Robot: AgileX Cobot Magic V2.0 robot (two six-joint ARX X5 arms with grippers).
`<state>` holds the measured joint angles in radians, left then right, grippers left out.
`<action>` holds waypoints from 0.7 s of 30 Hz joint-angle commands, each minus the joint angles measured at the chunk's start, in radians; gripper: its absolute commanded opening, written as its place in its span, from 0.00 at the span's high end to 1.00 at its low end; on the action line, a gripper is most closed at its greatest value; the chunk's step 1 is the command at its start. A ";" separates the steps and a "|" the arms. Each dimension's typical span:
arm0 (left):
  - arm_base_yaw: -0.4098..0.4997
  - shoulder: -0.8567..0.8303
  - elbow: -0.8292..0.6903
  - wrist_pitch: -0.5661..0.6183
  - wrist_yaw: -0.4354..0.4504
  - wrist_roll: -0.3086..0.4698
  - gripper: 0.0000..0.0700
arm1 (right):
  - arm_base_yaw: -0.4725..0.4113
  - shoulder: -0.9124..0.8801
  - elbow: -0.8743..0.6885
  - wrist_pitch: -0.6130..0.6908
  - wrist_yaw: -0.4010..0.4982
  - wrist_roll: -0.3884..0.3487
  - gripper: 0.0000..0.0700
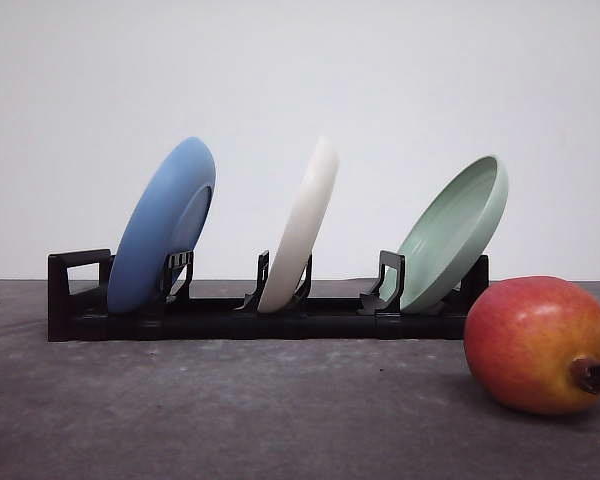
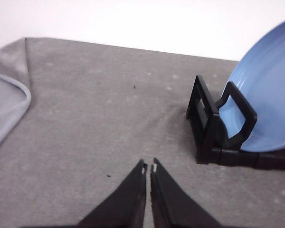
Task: Place pomegranate in white plate
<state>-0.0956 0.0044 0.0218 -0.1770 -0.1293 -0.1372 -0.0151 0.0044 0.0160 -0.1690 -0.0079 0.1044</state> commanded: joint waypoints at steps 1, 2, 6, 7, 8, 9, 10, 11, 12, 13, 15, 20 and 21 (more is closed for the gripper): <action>-0.003 0.000 0.014 -0.010 0.014 -0.067 1.00 | -0.002 0.000 0.012 -0.005 -0.004 0.130 0.99; -0.004 0.003 0.032 -0.015 0.029 -0.074 1.00 | -0.002 0.001 0.032 -0.033 -0.004 0.159 0.99; -0.005 0.036 0.130 -0.058 0.069 -0.097 1.00 | -0.001 0.028 0.133 -0.091 -0.036 0.239 0.99; -0.006 0.052 0.161 -0.072 0.078 -0.100 1.00 | -0.001 0.043 0.168 -0.101 -0.051 0.254 0.99; -0.007 0.075 0.195 -0.082 0.091 -0.111 1.00 | -0.001 0.061 0.203 -0.117 -0.065 0.268 0.99; -0.009 0.098 0.225 -0.087 0.107 -0.117 1.00 | -0.001 0.081 0.240 -0.137 -0.081 0.275 0.99; -0.011 0.124 0.257 -0.094 0.126 -0.117 1.00 | -0.001 0.104 0.279 -0.162 -0.102 0.278 0.99; -0.014 0.156 0.294 -0.100 0.151 -0.117 1.00 | -0.001 0.132 0.322 -0.191 -0.129 0.277 0.99; -0.016 0.187 0.328 -0.106 0.177 -0.117 1.00 | -0.001 0.154 0.355 -0.213 -0.152 0.271 0.99; -0.018 0.219 0.363 -0.115 0.203 -0.117 1.00 | -0.001 0.185 0.399 -0.243 -0.185 0.255 0.99; -0.023 0.292 0.440 -0.141 0.271 -0.116 1.00 | 0.000 0.239 0.473 -0.289 -0.255 0.214 0.99; -0.034 0.471 0.627 -0.217 0.509 -0.088 1.00 | 0.000 0.365 0.635 -0.342 -0.511 0.105 0.99; -0.036 0.502 0.660 -0.229 0.561 -0.073 1.00 | 0.000 0.384 0.657 -0.348 -0.555 0.086 0.99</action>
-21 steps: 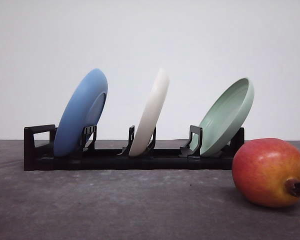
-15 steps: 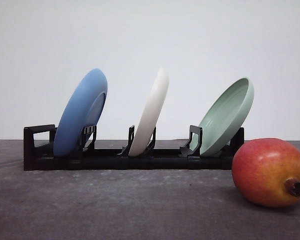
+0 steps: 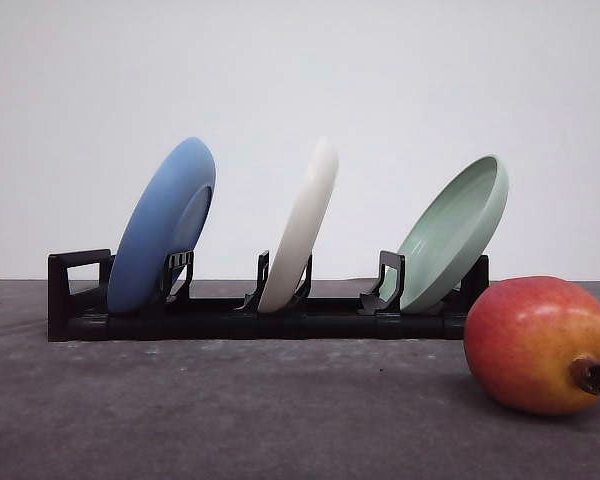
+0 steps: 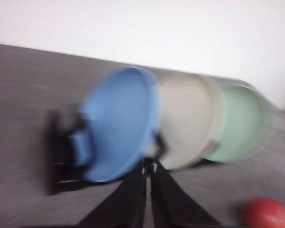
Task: Place pomegranate in white plate
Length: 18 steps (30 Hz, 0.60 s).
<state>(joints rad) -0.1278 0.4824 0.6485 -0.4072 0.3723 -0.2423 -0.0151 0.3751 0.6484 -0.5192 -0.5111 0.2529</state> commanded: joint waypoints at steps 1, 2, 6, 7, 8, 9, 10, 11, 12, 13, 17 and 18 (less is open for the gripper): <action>-0.006 0.052 0.063 -0.008 0.108 0.044 1.00 | 0.000 0.035 0.051 -0.008 -0.097 -0.083 0.99; -0.009 0.082 0.096 -0.019 0.160 0.054 1.00 | 0.000 0.060 0.080 -0.027 -0.141 -0.109 0.99; -0.020 0.164 0.185 -0.023 0.347 0.103 1.00 | 0.000 0.135 0.170 -0.100 -0.242 -0.204 0.99; -0.023 0.177 0.198 -0.022 0.379 0.117 1.00 | 0.000 0.149 0.185 -0.113 -0.259 -0.221 0.99; -0.026 0.189 0.213 -0.022 0.410 0.135 1.00 | 0.000 0.162 0.198 -0.121 -0.282 -0.232 0.99; -0.028 0.195 0.220 -0.019 0.430 0.143 1.00 | 0.000 0.170 0.204 -0.120 -0.302 -0.231 0.99; -0.031 0.200 0.224 -0.017 0.442 0.155 1.00 | 0.000 0.175 0.206 -0.115 -0.324 -0.231 0.99; -0.032 0.201 0.225 -0.014 0.444 0.160 1.00 | 0.000 0.177 0.206 -0.111 -0.336 -0.231 0.99; -0.031 0.201 0.225 -0.015 0.444 0.160 1.00 | 0.000 0.178 0.206 -0.110 -0.339 -0.231 0.99; -0.031 0.201 0.225 -0.016 0.443 0.159 1.00 | 0.000 0.178 0.206 -0.110 -0.338 -0.231 0.99; -0.031 0.201 0.225 -0.019 0.443 0.160 0.99 | 0.000 0.178 0.206 -0.110 -0.337 -0.231 0.99; -0.031 0.202 0.225 -0.019 0.440 0.159 0.95 | 0.000 0.178 0.206 -0.110 -0.337 -0.231 0.99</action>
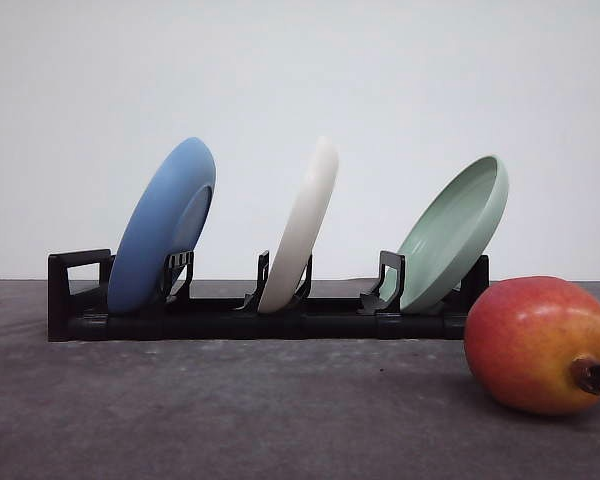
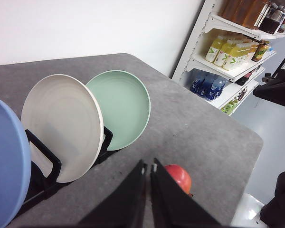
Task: Place pomegranate in white plate
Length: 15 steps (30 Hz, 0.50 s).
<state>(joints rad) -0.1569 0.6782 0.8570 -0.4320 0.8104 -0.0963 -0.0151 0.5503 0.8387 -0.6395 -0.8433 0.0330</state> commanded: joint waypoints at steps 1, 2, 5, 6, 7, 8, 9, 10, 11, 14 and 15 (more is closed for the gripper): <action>-0.002 0.008 0.016 0.006 0.002 0.014 0.90 | 0.000 0.003 0.016 0.010 -0.005 -0.011 0.99; -0.002 0.009 0.016 0.005 0.002 0.014 0.81 | 0.000 0.003 0.016 0.010 -0.005 -0.011 0.96; -0.002 0.019 0.016 0.005 0.001 0.014 0.47 | 0.000 0.003 0.016 0.011 -0.005 -0.011 0.69; -0.002 0.024 0.016 0.005 0.001 0.014 0.35 | 0.000 0.003 0.016 0.011 -0.005 -0.011 0.57; -0.002 0.030 0.016 0.005 -0.002 0.014 0.24 | 0.000 0.003 0.016 0.011 -0.005 -0.011 0.43; -0.002 0.036 0.016 0.005 -0.003 0.014 0.17 | 0.000 0.003 0.016 0.011 -0.005 -0.011 0.34; -0.002 0.044 0.016 0.005 -0.003 0.016 0.14 | 0.000 0.003 0.016 0.011 -0.005 -0.011 0.26; -0.003 0.053 0.016 0.005 -0.003 0.019 0.14 | 0.000 0.003 0.016 0.011 -0.005 -0.011 0.22; -0.003 0.064 0.016 0.005 -0.003 0.021 0.14 | 0.000 0.003 0.016 0.011 -0.005 -0.011 0.20; -0.006 0.103 0.016 0.007 -0.004 0.005 0.15 | 0.001 0.003 0.015 0.010 -0.004 -0.011 0.19; -0.010 0.118 0.016 0.009 -0.006 -0.007 0.15 | 0.003 0.003 0.015 0.011 -0.002 -0.010 0.19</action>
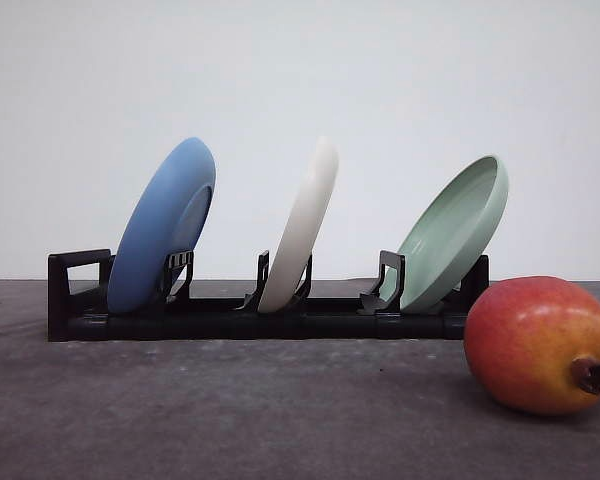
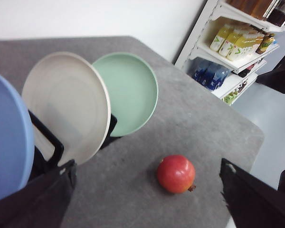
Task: Place pomegranate in white plate
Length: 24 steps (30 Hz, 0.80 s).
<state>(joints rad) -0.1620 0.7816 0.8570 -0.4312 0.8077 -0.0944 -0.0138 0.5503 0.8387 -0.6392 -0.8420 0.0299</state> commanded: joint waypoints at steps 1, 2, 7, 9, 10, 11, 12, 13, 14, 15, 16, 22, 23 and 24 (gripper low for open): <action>-0.012 0.033 0.016 0.008 -0.006 -0.018 0.15 | 0.004 0.003 0.015 0.010 -0.001 -0.007 0.19; -0.022 0.057 0.017 0.009 -0.024 -0.031 0.15 | 0.008 0.003 0.015 0.010 0.003 -0.007 0.19; -0.118 0.205 0.047 0.009 -0.177 -0.052 0.15 | 0.012 0.004 0.015 0.011 0.006 0.013 0.19; -0.172 0.285 0.084 0.007 -0.231 -0.056 0.15 | 0.012 0.004 0.015 0.011 0.007 0.016 0.19; -0.196 0.323 0.106 0.007 -0.254 -0.056 0.15 | 0.012 0.004 0.015 0.011 0.008 0.015 0.19; -0.222 0.369 0.136 0.007 -0.275 -0.056 0.15 | 0.012 0.004 0.015 0.012 0.008 0.015 0.19; -0.244 0.411 0.166 0.006 -0.292 -0.051 0.15 | 0.012 0.004 0.015 0.012 0.009 0.015 0.19; -0.266 0.453 0.199 0.005 -0.312 -0.048 0.15 | 0.012 0.004 0.015 0.013 0.009 0.015 0.19; -0.289 0.500 0.240 0.003 -0.336 -0.049 0.15 | 0.012 0.004 0.015 0.013 0.008 0.015 0.19; -0.308 0.543 0.278 0.000 -0.356 -0.049 0.15 | 0.012 0.004 0.015 0.013 0.008 0.016 0.19; -0.325 0.586 0.320 -0.006 -0.374 -0.050 0.15 | 0.012 0.004 0.015 0.013 0.008 0.016 0.19; -0.406 0.821 0.573 -0.054 -0.454 -0.047 0.15 | 0.012 0.004 0.015 0.012 0.008 0.019 0.19; -0.415 0.852 0.604 -0.058 -0.462 -0.048 0.15 | 0.012 0.004 0.015 0.011 0.008 0.019 0.19; -0.423 0.882 0.634 -0.065 -0.472 -0.049 0.15 | 0.012 0.004 0.015 0.010 0.008 0.019 0.19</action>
<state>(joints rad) -0.5740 1.6332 1.4533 -0.4926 0.3431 -0.1463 -0.0017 0.5503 0.8387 -0.6392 -0.8345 0.0380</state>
